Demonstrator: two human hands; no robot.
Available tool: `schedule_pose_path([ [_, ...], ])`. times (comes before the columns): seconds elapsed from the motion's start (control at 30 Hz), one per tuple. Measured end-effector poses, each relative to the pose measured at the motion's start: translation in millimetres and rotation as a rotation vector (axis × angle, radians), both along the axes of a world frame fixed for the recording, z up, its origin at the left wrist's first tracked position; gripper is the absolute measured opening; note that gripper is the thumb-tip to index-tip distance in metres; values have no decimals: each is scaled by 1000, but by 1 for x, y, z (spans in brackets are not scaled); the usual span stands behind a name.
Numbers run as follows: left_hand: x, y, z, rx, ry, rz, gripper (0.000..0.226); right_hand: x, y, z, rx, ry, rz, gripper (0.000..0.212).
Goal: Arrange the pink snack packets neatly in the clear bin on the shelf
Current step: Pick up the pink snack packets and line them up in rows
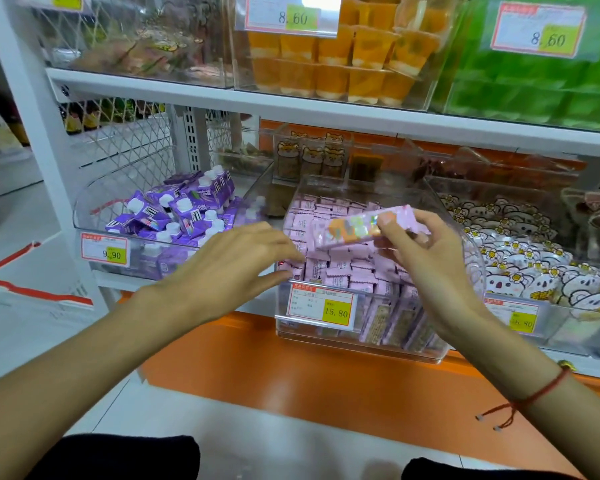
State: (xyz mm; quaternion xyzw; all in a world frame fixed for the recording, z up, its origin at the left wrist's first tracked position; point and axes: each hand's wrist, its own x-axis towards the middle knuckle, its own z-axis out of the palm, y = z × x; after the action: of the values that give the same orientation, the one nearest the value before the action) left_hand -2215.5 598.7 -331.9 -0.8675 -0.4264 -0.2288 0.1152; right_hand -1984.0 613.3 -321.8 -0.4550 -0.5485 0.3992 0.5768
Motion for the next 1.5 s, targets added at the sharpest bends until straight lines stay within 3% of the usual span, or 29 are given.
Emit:
schedule_pose_path([
  [0.1,3,1,-3,77,61,15,19,-9,-5,-4,141,-303,-2,27],
  [0.27,5,2,-6,130,90,41,19,-3,-2,11,376,-840,14,41],
  [0.43,11,2,-3,158,51,50,17,-20,2,6,503,-1126,82,48],
  [0.53,12,3,-2,143,65,38,17,-34,5,-9,391,-1072,79,56],
  [0.63,11,4,-3,111,138,33,20,-36,10,-18,310,-950,23,44],
  [0.77,6,2,-3,78,185,31,28,-29,13,-20,382,-1078,48,22],
  [1.0,19,-2,-1,65,105,117,25,-20,13,-25,411,-1136,152,25],
  [1.1,27,-3,-2,71,39,89,22,-14,11,-26,413,-1072,195,26],
  [1.23,38,-1,-8,7,22,114,25,2,14,-20,390,-1008,55,22],
  [1.5,42,7,-9,-19,56,167,27,4,13,-17,336,-1100,104,16],
])
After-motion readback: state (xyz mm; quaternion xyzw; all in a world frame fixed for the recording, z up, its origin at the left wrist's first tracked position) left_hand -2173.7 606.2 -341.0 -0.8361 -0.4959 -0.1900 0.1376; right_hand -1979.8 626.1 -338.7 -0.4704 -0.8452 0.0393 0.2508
